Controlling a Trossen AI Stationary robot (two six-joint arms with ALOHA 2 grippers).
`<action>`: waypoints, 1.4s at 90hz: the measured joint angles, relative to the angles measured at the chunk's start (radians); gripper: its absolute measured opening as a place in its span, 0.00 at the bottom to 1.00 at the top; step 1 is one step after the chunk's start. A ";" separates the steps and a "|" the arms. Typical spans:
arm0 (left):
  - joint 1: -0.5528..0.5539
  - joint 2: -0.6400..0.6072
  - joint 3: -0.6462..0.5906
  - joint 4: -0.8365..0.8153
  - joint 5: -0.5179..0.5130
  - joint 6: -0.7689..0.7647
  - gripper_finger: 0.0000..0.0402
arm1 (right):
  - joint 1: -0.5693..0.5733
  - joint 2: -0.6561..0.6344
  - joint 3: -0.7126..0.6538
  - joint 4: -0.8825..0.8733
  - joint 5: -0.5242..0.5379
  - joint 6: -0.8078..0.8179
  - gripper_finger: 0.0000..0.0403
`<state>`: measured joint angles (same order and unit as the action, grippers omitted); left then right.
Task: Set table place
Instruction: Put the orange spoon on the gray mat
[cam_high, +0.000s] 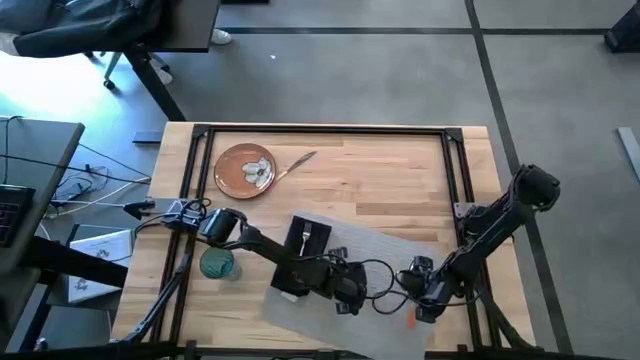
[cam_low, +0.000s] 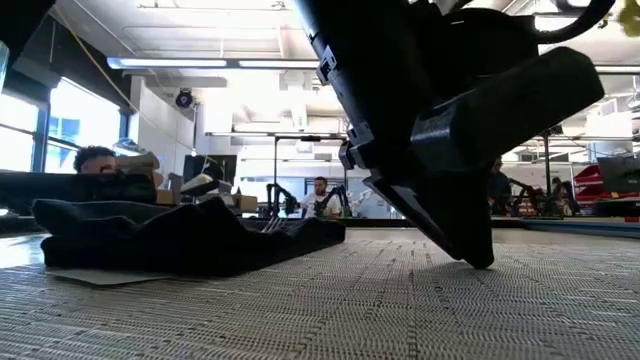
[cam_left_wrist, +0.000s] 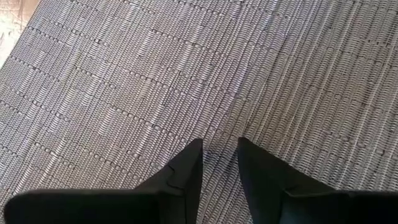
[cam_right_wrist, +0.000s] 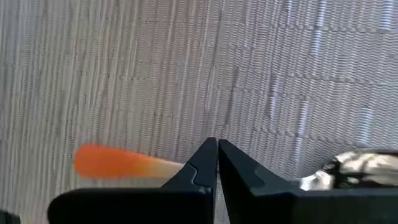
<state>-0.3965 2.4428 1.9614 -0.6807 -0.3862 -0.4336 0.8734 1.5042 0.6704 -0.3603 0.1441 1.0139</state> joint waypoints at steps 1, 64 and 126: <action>0.000 0.000 0.000 0.000 0.000 0.000 0.21 | 0.000 -0.004 0.000 0.000 0.003 0.001 0.00; -0.009 -0.066 0.012 -0.091 -0.029 -0.007 0.21 | -0.121 -0.018 0.002 -0.132 0.225 0.064 0.00; -0.010 -0.066 0.012 -0.092 -0.032 -0.009 0.21 | -0.138 -0.019 0.031 -0.241 0.166 0.089 0.00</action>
<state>-0.4065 2.3769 1.9732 -0.7729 -0.4187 -0.4423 0.7352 1.4857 0.7014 -0.6016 0.3104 1.1031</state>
